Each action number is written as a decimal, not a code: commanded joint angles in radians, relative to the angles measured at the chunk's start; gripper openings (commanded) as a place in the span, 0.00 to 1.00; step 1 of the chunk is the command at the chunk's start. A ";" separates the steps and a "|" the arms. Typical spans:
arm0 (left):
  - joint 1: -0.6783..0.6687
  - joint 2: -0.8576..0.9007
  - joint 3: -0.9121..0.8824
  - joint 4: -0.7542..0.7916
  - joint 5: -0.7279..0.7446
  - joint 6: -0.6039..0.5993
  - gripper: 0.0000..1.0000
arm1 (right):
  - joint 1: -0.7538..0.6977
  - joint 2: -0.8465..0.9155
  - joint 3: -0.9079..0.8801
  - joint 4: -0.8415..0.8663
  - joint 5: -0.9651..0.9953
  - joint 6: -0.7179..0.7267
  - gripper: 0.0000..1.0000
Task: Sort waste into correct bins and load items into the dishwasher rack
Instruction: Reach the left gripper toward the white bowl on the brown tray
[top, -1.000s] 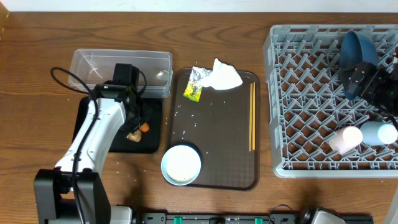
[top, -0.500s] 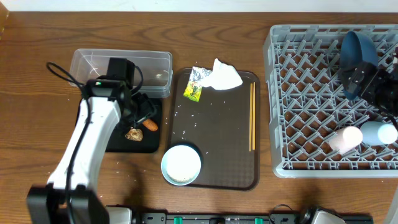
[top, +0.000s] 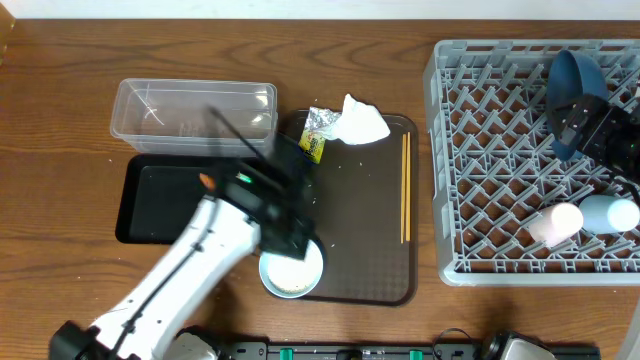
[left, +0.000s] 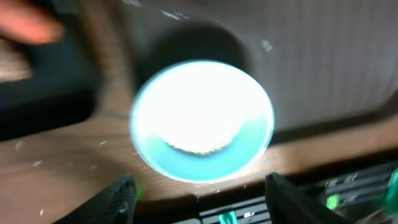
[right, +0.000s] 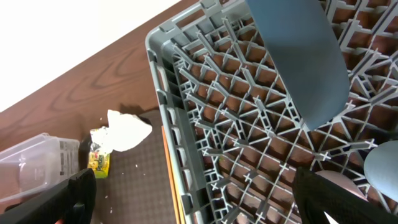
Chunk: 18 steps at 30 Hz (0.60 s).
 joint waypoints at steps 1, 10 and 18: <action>-0.116 0.015 -0.036 0.020 -0.029 0.034 0.66 | 0.006 0.000 0.000 0.008 -0.007 0.018 0.93; -0.297 0.074 -0.176 0.162 -0.034 0.035 0.42 | 0.006 0.000 0.000 0.010 -0.007 0.026 0.94; -0.326 0.175 -0.244 0.246 -0.028 0.068 0.33 | 0.006 0.000 0.000 0.005 -0.008 0.026 0.94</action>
